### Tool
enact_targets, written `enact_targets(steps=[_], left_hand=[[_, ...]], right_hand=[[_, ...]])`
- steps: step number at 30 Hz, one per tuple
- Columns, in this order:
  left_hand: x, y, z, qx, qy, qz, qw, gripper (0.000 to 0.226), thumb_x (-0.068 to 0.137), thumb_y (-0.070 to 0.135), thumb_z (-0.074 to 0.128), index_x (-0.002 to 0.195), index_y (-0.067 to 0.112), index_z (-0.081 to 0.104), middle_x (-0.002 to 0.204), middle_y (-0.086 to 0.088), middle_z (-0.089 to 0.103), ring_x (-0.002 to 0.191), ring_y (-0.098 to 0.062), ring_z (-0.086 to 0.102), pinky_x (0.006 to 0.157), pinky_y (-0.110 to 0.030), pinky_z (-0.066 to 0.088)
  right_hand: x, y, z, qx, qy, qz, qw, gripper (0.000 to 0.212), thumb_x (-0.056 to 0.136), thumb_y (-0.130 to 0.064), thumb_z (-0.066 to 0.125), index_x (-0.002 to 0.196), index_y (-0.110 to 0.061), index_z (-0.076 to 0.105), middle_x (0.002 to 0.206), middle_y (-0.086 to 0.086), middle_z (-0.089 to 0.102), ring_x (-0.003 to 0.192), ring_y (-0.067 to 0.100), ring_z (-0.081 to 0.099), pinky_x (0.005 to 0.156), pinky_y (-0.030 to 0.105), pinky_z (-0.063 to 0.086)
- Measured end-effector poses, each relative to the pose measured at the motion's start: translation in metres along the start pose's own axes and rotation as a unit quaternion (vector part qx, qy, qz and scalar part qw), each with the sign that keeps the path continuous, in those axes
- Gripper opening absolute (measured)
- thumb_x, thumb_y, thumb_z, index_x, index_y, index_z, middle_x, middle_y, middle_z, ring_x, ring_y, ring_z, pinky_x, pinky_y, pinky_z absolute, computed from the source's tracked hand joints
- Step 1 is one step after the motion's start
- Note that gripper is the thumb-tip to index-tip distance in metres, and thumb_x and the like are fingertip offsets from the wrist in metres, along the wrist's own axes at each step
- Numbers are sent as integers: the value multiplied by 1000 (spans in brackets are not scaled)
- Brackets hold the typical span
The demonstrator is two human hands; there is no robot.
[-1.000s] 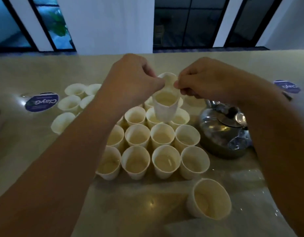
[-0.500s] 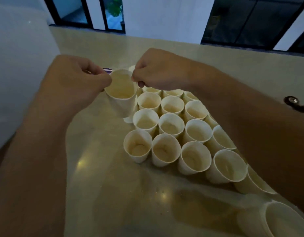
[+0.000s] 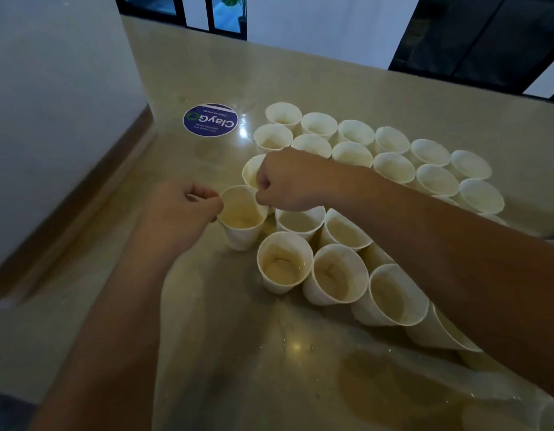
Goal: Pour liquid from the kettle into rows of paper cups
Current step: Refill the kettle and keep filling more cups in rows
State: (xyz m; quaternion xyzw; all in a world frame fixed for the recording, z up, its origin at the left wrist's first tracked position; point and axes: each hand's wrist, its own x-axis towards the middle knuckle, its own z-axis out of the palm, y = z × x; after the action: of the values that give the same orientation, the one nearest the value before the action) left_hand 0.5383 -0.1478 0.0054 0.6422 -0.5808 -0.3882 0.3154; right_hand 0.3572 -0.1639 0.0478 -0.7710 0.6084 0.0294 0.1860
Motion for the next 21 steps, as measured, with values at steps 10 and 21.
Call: enact_targets(steps=[10, 21], left_hand=[[-2, -6, 12, -33, -32, -34, 998, 8, 83, 14, 68, 83, 20, 73, 69, 0, 71, 68, -13, 58, 61, -26, 42], [-8, 17, -2, 44, 27, 36, 998, 10, 89, 40, 69, 87, 30, 68, 86, 1, 69, 69, -9, 56, 59, -28, 38]], right_hand=[[7, 13, 5, -17, 53, 12, 998, 21, 86, -33, 72, 71, -19, 67, 67, -3, 62, 64, 14, 61, 61, 26, 51], [-39, 29, -25, 19, 55, 47, 997, 52, 92, -69, 50, 101, -24, 74, 92, -8, 71, 80, 10, 65, 73, 28, 51]])
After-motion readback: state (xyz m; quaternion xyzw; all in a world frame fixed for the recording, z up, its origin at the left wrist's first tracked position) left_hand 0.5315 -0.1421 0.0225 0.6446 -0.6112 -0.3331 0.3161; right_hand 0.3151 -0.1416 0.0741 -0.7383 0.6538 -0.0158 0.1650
